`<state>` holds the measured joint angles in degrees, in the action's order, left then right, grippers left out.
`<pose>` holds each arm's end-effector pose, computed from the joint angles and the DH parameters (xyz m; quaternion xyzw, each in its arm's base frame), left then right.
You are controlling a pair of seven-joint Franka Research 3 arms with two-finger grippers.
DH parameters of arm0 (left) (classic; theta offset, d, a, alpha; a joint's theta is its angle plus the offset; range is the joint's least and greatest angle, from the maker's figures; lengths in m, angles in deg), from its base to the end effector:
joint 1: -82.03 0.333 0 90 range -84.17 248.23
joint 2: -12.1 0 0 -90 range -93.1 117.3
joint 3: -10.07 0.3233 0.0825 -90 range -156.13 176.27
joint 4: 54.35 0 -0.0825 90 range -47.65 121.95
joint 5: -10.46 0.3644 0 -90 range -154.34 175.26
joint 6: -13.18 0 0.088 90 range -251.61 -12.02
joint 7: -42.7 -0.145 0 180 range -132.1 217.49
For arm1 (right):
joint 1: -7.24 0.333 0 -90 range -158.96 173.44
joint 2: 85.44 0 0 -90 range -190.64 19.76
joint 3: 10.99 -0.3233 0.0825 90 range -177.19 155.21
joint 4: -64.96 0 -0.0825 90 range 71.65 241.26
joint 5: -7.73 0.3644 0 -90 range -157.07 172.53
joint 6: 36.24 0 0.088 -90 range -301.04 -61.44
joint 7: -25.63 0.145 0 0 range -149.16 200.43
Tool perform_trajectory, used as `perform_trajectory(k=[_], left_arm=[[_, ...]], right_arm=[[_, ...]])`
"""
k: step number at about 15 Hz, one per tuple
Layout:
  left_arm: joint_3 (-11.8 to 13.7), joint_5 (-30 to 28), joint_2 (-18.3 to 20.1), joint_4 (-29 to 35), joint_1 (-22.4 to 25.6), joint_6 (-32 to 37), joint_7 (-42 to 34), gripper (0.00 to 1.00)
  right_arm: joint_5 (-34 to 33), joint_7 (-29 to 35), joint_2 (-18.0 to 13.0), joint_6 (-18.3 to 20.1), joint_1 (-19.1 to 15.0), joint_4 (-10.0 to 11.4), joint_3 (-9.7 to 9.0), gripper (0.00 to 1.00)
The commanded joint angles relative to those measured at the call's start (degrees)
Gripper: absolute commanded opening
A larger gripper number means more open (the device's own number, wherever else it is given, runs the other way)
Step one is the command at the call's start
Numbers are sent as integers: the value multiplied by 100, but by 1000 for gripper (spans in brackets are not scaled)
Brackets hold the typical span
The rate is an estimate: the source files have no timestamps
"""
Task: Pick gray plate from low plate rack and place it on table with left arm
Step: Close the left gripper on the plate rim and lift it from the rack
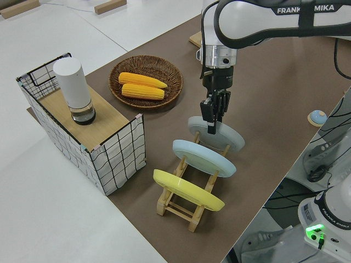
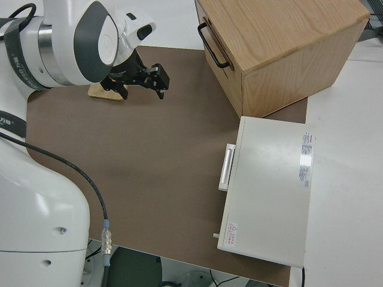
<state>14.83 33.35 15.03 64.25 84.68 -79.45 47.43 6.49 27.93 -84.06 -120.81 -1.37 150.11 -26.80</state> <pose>0.4482 0.1138 0.4184 -0.9606 -0.0529 0.2001 0.1857 0.5282 0.0615 0.6112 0.9990 0.0419 -0.0160 0.0089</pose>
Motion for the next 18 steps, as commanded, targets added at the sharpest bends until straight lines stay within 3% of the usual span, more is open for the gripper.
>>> perform_trajectory(k=[1, 8, 18], left_arm=[[34, 22, 76, 164, -1, -149, 54, 0], [34, 49, 111, 32, -36, -114, 45, 0], [-36, 14, 155, -996, -98, 922, -17, 0]], right_arm=[[-8, 69, -7, 81, -106, -51, -98, 983], [-8, 69, -15, 81, -106, -51, -98, 983], [-8, 69, -15, 81, -106, -51, -98, 983]])
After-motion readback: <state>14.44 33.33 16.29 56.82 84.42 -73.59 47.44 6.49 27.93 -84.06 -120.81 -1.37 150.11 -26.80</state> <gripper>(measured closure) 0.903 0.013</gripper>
